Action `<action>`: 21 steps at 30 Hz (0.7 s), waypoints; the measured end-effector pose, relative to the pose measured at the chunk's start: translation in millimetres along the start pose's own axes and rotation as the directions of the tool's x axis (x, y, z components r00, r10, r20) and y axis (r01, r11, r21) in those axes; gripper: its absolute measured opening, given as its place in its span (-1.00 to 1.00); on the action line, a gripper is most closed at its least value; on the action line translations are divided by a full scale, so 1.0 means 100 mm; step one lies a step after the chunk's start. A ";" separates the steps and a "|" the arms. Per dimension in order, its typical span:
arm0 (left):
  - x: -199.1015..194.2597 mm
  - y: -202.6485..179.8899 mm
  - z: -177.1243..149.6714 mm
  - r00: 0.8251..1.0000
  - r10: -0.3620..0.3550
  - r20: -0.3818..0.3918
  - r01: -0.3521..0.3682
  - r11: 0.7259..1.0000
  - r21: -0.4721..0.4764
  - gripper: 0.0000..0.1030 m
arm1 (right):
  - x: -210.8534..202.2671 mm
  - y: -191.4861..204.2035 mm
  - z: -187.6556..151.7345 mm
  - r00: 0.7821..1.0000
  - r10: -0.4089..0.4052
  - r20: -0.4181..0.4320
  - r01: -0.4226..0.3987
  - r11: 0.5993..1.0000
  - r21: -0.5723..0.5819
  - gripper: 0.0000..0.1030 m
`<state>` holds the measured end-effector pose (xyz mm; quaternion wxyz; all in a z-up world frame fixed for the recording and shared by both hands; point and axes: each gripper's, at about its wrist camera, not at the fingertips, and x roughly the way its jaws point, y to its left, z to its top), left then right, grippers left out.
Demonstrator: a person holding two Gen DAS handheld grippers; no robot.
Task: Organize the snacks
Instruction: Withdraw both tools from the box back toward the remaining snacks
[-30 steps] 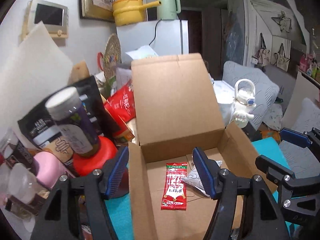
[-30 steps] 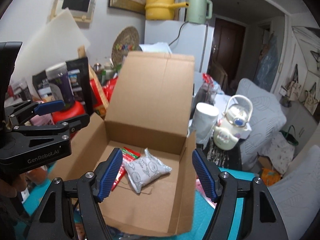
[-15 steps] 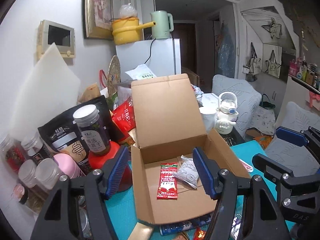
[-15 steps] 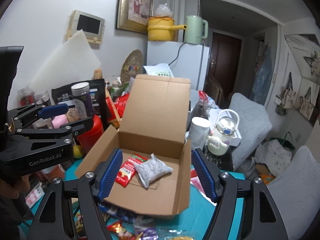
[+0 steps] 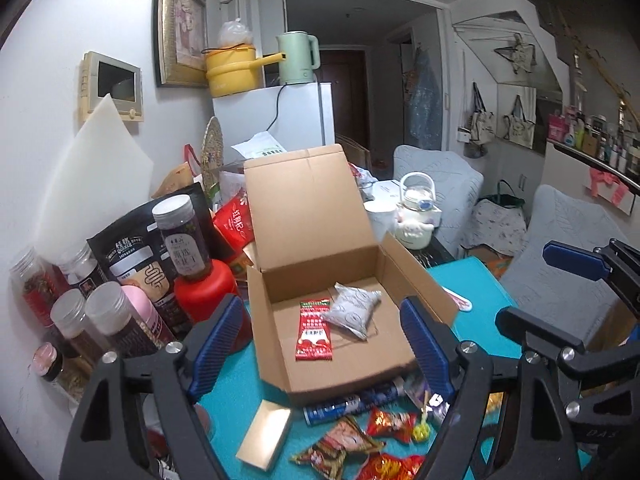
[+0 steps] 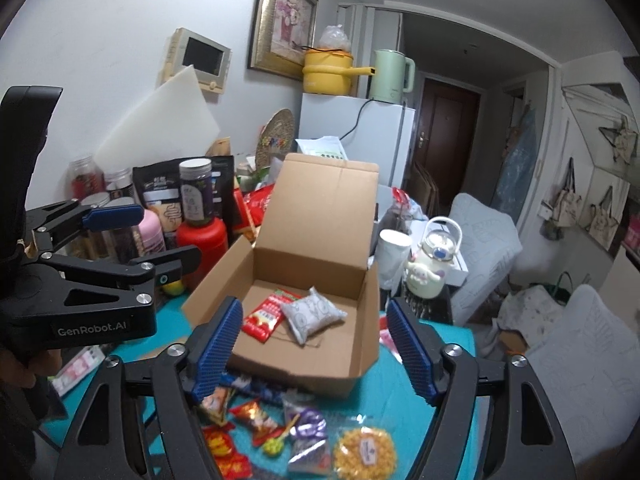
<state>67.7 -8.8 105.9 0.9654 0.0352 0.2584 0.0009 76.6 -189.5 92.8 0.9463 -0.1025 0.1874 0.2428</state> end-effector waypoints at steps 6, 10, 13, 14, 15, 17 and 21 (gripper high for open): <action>-0.16 -0.05 -0.16 1.000 -0.011 0.000 0.011 1.000 0.026 0.58 | -0.17 0.12 -0.19 1.000 -0.001 -0.009 0.001 1.000 0.013 0.50; -0.22 -0.06 -0.29 0.999 -0.028 -0.018 0.029 0.999 0.037 0.58 | -0.24 0.20 -0.36 1.000 -0.005 -0.028 0.006 1.000 0.023 0.50; -0.24 -0.06 -0.41 0.999 -0.038 -0.033 0.040 0.998 0.041 0.58 | -0.26 0.26 -0.50 0.999 -0.005 -0.050 0.006 0.999 0.032 0.50; -0.25 -0.06 -0.45 0.998 -0.041 -0.041 0.043 0.998 0.042 0.58 | -0.26 0.27 -0.56 0.998 0.001 -0.060 0.002 0.999 0.040 0.50; -0.25 -0.06 -0.51 0.998 -0.046 -0.053 0.048 0.998 0.041 0.58 | -0.25 0.29 -0.60 0.997 0.006 -0.071 -0.003 0.999 0.044 0.50; -0.24 -0.05 -0.59 0.996 -0.054 -0.072 0.057 0.998 0.041 0.58 | -0.23 0.32 -0.69 0.996 0.019 -0.093 -0.014 0.998 0.057 0.50; -0.20 -0.05 -0.81 0.991 -0.068 -0.116 0.073 0.996 0.045 0.58 | -0.18 0.39 -0.86 0.990 0.030 -0.136 -0.020 0.997 0.077 0.50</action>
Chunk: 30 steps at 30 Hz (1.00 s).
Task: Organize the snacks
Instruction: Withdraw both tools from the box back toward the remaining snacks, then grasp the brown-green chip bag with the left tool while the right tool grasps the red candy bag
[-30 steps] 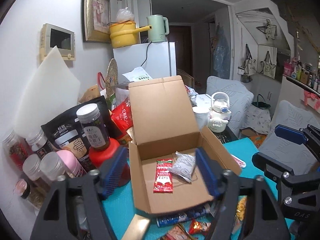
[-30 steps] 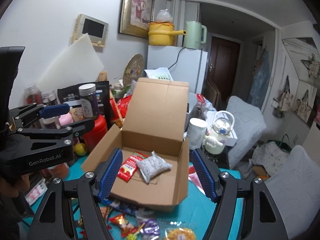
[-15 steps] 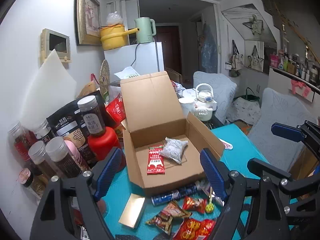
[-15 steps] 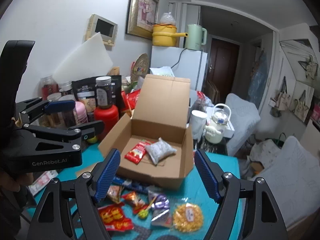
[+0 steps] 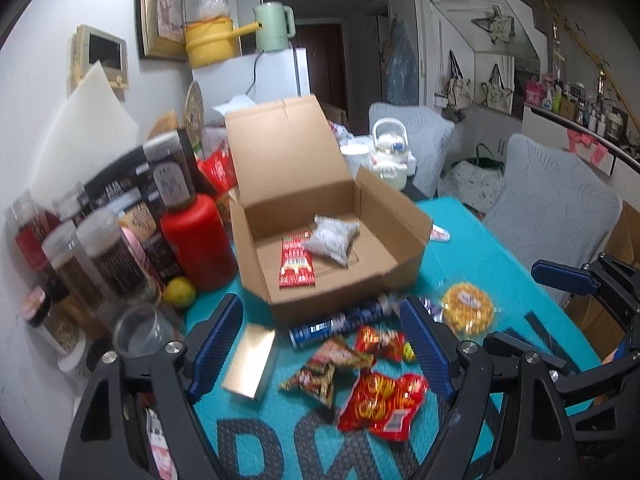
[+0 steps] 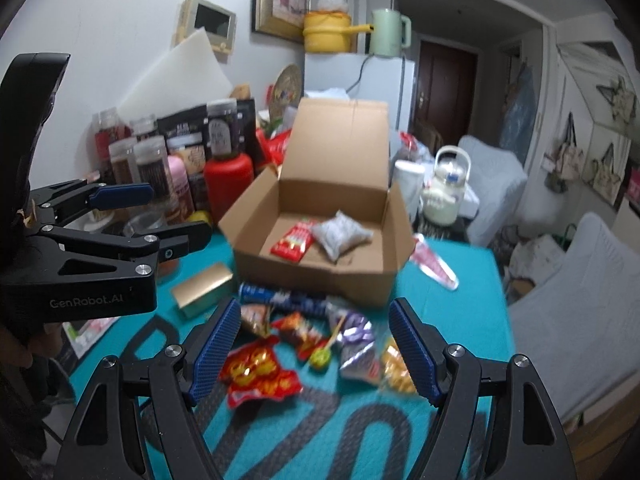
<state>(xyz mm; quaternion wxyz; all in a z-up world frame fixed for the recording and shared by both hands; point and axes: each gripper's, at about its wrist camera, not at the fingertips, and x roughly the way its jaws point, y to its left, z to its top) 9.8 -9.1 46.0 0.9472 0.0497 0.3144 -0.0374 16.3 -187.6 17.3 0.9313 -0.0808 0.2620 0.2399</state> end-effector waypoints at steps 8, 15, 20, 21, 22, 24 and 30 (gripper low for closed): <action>0.17 0.05 -0.32 0.996 -0.026 -0.087 0.024 0.999 -0.029 0.58 | 0.22 0.16 -0.30 0.996 0.029 -0.086 -0.026 0.999 0.038 0.50; 0.35 0.16 -0.61 0.986 -0.045 -0.158 0.034 0.997 -0.073 0.58 | 0.48 0.26 -0.53 0.982 0.073 -0.173 -0.060 0.995 0.082 0.50; 0.44 0.23 -0.75 0.980 -0.045 -0.193 0.030 0.996 -0.082 0.58 | 0.68 0.26 -0.65 0.967 0.095 -0.238 -0.065 0.989 0.129 0.50; 0.45 0.25 -0.78 0.979 -0.044 -0.198 0.027 0.996 -0.084 0.58 | 0.73 0.24 -0.68 0.961 0.110 -0.254 -0.073 0.986 0.150 0.50; 0.47 0.27 -0.82 0.978 -0.047 -0.204 0.029 0.995 -0.091 0.58 | 0.77 0.23 -0.70 0.956 0.123 -0.265 -0.080 0.983 0.166 0.50; 0.51 0.31 -0.88 0.975 -0.055 -0.217 0.033 0.994 -0.104 0.58 | 0.85 0.21 -0.75 0.946 0.160 -0.280 -0.104 0.973 0.206 0.50; 0.62 0.41 -1.00 0.968 -0.061 -0.244 0.032 0.992 -0.121 0.58 | 1.08 0.20 -0.80 0.925 0.224 -0.308 -0.136 0.950 0.283 0.50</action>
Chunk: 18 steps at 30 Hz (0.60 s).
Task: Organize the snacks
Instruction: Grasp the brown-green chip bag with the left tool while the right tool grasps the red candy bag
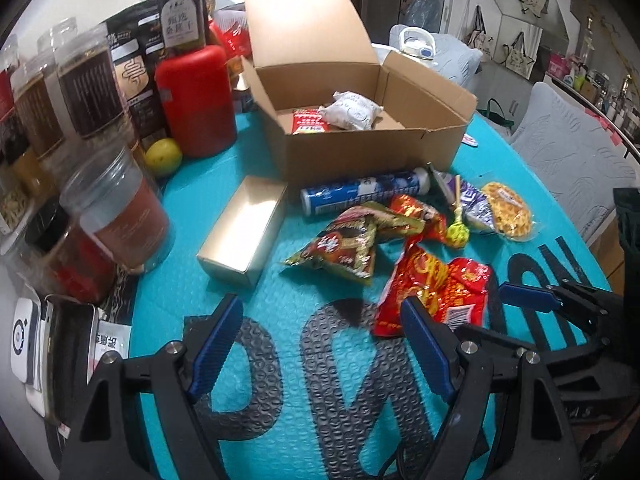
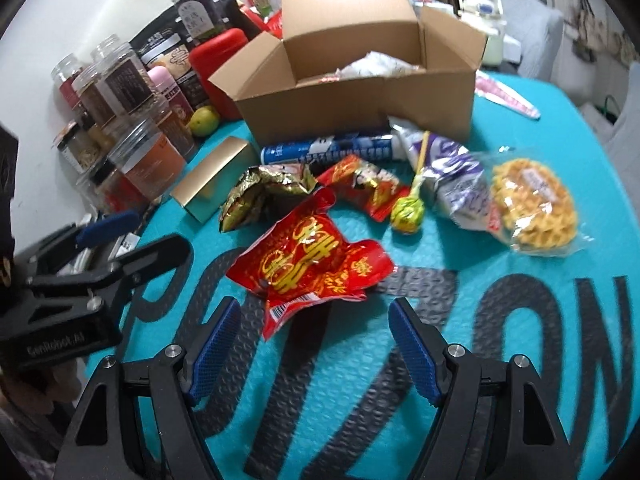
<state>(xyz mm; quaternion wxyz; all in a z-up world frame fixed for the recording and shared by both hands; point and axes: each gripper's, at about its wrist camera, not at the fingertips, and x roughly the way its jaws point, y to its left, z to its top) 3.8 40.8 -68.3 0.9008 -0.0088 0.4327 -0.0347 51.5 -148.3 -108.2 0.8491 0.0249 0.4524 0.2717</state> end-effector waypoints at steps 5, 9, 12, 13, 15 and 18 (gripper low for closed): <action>0.02 0.13 0.01 1.000 0.023 0.007 -0.023 1.000 -0.021 0.58 | 0.17 0.00 0.11 1.000 0.013 -0.012 -0.012 0.999 0.032 0.50; 0.00 0.21 0.05 0.999 0.039 0.028 -0.038 0.999 -0.027 0.58 | 0.30 0.01 0.21 1.000 0.010 -0.017 -0.010 0.999 0.044 0.50; 0.02 0.25 0.10 0.999 0.035 0.036 -0.034 0.999 -0.027 0.58 | 0.41 0.04 0.25 0.999 0.009 -0.040 -0.008 0.999 0.036 0.50; 0.03 0.26 0.13 0.999 0.031 0.035 -0.031 0.999 -0.027 0.58 | 0.44 0.05 0.26 0.999 0.013 -0.047 -0.011 0.999 0.034 0.50; 0.06 0.29 0.17 0.999 0.020 0.031 -0.019 0.999 -0.032 0.58 | 0.47 0.05 0.25 0.999 0.013 -0.052 -0.011 1.000 0.029 0.50; 0.12 0.30 0.21 1.000 -0.012 0.019 0.013 0.999 -0.049 0.58 | 0.49 0.07 0.26 0.999 -0.004 -0.042 0.003 1.000 -0.006 0.19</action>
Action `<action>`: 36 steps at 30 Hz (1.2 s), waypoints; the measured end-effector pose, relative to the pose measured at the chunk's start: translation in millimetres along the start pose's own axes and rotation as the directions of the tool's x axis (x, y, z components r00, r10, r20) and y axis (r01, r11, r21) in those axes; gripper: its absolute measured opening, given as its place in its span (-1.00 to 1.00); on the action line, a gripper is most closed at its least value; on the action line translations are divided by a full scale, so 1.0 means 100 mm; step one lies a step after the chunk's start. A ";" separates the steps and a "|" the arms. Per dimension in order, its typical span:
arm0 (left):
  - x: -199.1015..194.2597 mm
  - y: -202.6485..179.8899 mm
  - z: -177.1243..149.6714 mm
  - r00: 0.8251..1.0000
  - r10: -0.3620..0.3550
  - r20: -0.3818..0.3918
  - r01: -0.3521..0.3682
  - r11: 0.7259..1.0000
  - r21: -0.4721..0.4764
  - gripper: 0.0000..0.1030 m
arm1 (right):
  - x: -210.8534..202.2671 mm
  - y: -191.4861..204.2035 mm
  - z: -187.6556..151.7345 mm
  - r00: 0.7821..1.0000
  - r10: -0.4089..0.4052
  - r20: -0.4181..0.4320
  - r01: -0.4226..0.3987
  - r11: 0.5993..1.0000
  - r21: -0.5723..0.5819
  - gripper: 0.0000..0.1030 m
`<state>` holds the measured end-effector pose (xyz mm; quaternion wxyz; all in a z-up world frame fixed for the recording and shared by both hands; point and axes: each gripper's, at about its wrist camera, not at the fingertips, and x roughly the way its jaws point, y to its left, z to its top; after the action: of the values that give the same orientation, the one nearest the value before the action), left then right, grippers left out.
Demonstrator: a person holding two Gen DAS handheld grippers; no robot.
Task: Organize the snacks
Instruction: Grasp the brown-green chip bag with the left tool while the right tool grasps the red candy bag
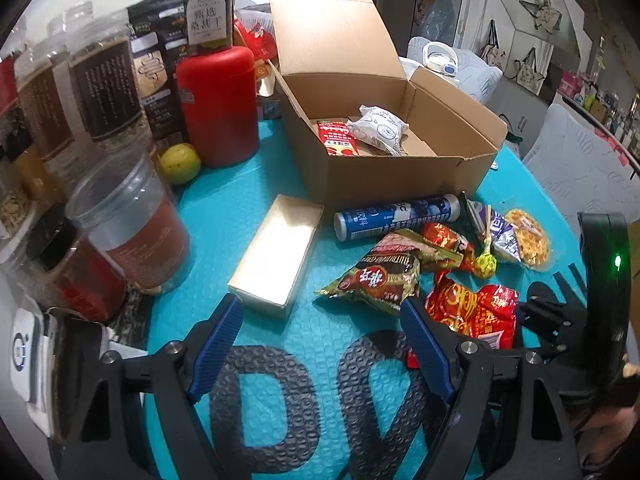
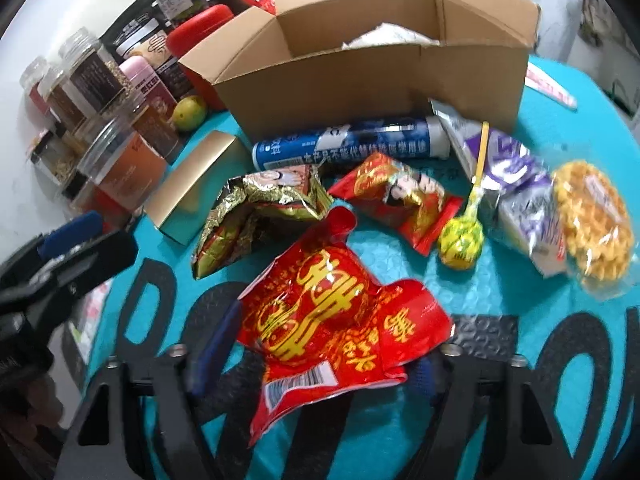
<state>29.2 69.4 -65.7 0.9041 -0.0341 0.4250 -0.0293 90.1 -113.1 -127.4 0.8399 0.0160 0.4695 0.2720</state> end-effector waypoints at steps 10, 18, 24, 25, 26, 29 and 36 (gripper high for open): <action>0.29 -0.24 0.13 0.995 -0.086 -0.052 0.089 0.995 0.053 0.58 | -0.15 -0.22 -0.07 1.000 0.011 -0.017 -0.011 1.000 0.009 0.11; 0.65 -0.47 0.21 0.988 -0.124 -0.093 0.134 0.986 0.103 0.58 | -0.33 -0.46 -0.14 1.000 -0.027 0.008 0.027 0.999 0.039 -0.04; 0.92 -0.54 0.24 0.980 -0.128 -0.155 0.146 0.983 0.110 0.17 | -0.33 -0.46 -0.16 1.000 -0.019 0.013 0.018 0.999 0.035 -0.04; 0.94 -0.54 0.24 0.979 -0.128 -0.162 0.146 0.984 0.105 0.09 | -0.34 -0.46 -0.16 1.000 -0.015 0.013 0.015 0.999 0.035 -0.04; 0.95 -0.54 0.24 0.980 -0.122 -0.157 0.139 0.984 0.108 -0.01 | -0.34 -0.47 -0.16 1.000 -0.011 0.012 0.011 0.999 0.035 -0.04; 0.90 -0.56 0.22 0.980 -0.119 -0.160 0.139 0.983 0.121 -0.18 | -0.37 -0.53 -0.20 1.000 0.002 0.012 -0.002 0.999 0.042 -0.04; 0.73 -0.64 0.04 0.970 -0.137 -0.203 0.164 0.979 0.122 -0.19 | -0.46 -0.63 -0.33 1.000 0.003 0.015 -0.004 0.999 0.035 -0.05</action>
<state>77.4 -0.5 -113.6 0.8537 -0.0005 0.5041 -0.1304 73.0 -195.8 -127.4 0.8425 0.0336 0.4677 0.2651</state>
